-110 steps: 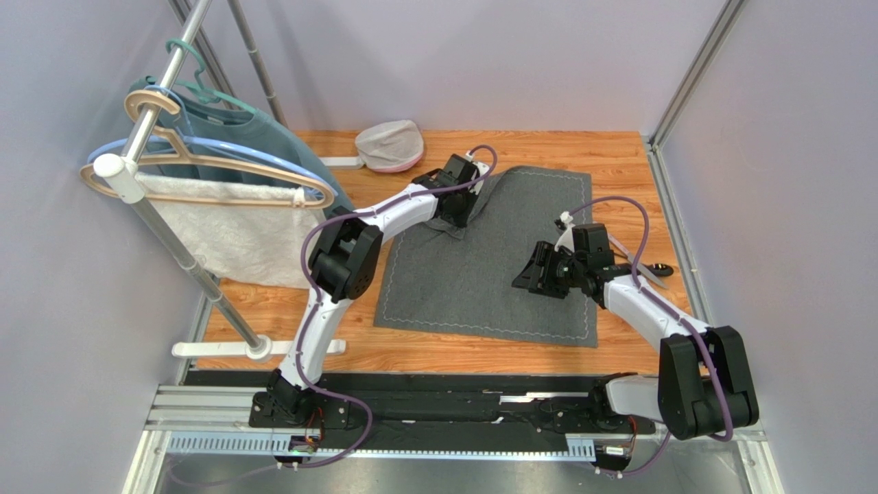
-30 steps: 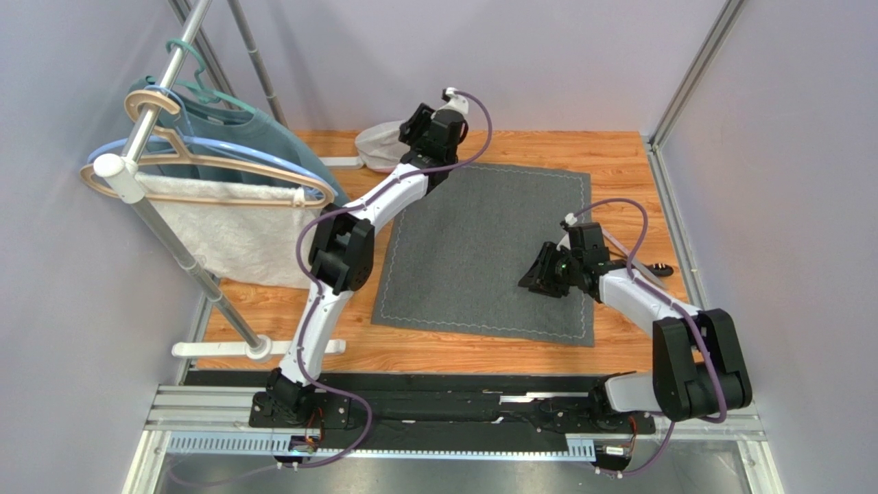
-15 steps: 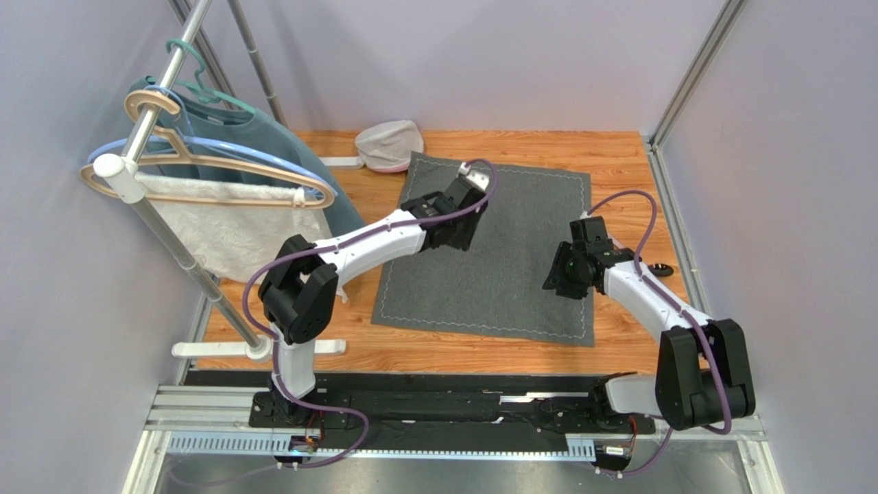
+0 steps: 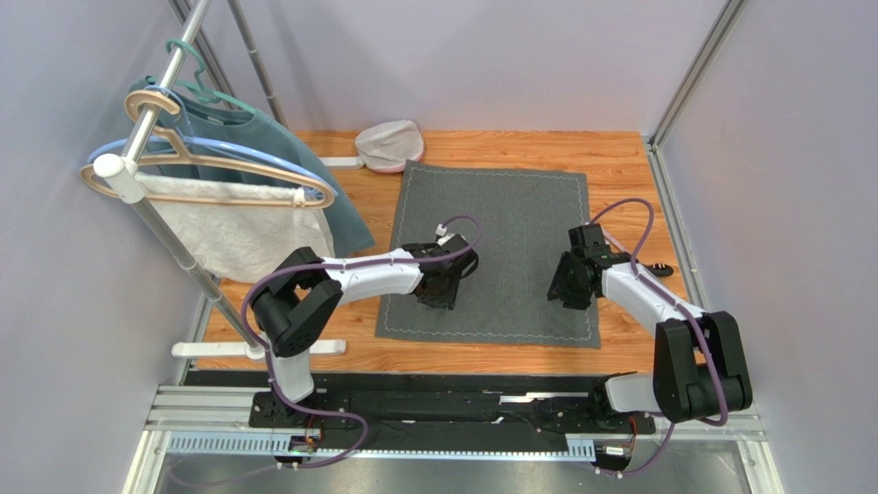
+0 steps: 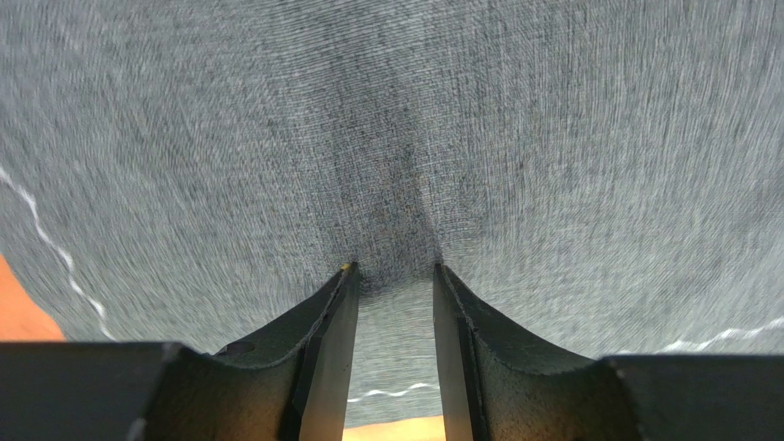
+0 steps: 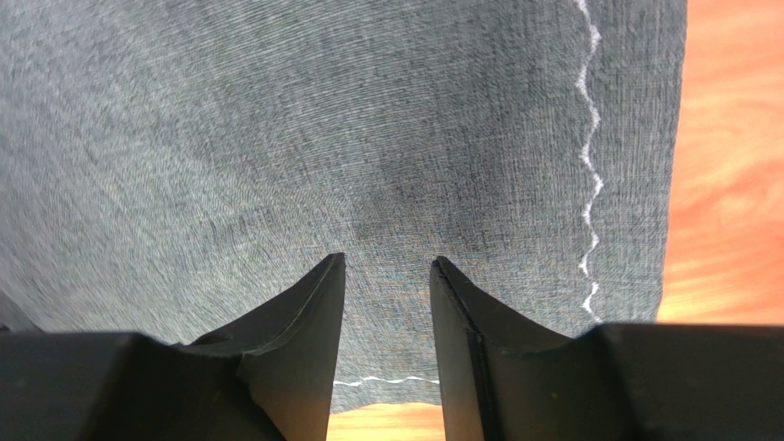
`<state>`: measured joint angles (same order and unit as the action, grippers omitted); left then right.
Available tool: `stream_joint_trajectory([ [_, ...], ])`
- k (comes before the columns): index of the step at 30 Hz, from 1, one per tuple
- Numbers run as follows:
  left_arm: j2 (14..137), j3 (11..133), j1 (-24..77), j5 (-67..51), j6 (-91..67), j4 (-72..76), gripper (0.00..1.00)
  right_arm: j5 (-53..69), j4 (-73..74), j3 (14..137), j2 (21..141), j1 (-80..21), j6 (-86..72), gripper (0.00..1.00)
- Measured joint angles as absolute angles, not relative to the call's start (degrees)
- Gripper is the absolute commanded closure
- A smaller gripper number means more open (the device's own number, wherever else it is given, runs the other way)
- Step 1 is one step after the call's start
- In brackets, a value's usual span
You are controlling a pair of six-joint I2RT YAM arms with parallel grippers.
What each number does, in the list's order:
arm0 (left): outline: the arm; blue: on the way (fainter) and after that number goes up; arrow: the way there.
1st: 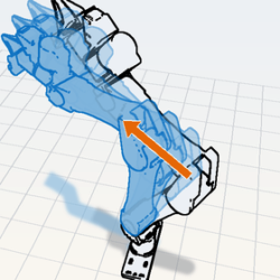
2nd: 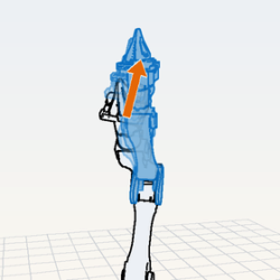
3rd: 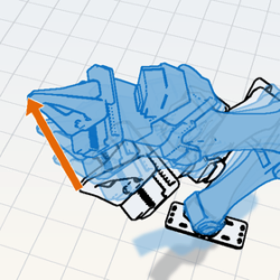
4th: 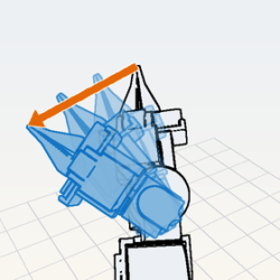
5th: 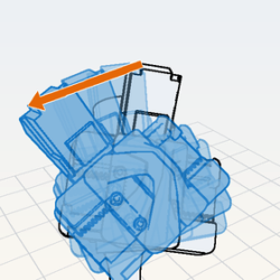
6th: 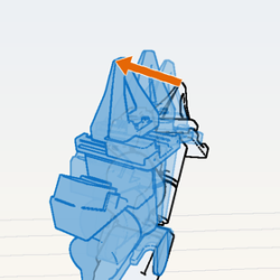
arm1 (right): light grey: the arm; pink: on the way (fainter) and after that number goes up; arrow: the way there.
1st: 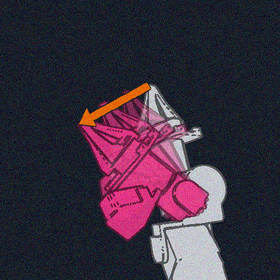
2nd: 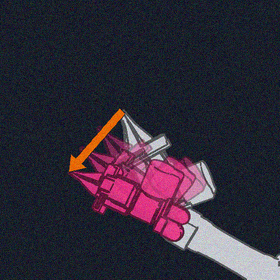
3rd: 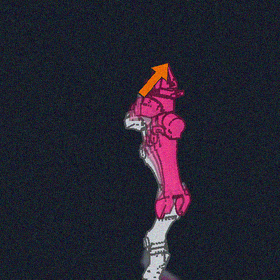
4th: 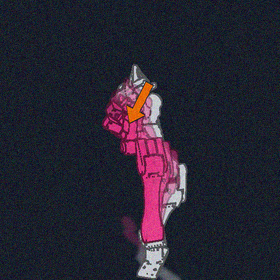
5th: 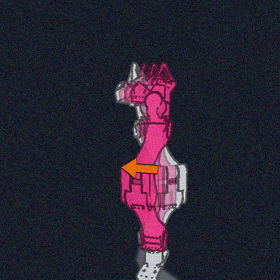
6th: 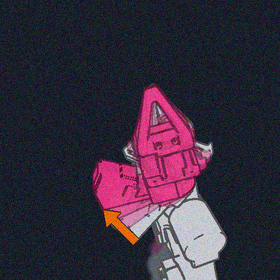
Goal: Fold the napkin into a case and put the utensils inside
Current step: Pick up the flattened napkin from the center of the board.
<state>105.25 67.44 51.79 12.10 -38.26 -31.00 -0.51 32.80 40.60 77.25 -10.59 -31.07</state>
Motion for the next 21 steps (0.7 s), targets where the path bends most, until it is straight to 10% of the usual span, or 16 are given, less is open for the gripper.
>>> stream_joint_trajectory([
  [6, 101.27, 62.28, 56.75, 12.03, -41.36, -30.00, 0.55, -0.49, 34.35, 38.61, 74.35, -9.50, -31.22, 0.51],
  [13, 98.17, 61.63, 57.23, 15.03, -41.85, -33.74, 0.50, 0.38, 37.12, 38.70, 69.43, -9.17, -31.27, 0.22],
  [21, 82.52, 60.16, 57.19, 12.88, -41.58, -34.65, 0.51, -4.40, 45.67, 38.30, 60.29, -1.30, -41.08, 0.41],
])
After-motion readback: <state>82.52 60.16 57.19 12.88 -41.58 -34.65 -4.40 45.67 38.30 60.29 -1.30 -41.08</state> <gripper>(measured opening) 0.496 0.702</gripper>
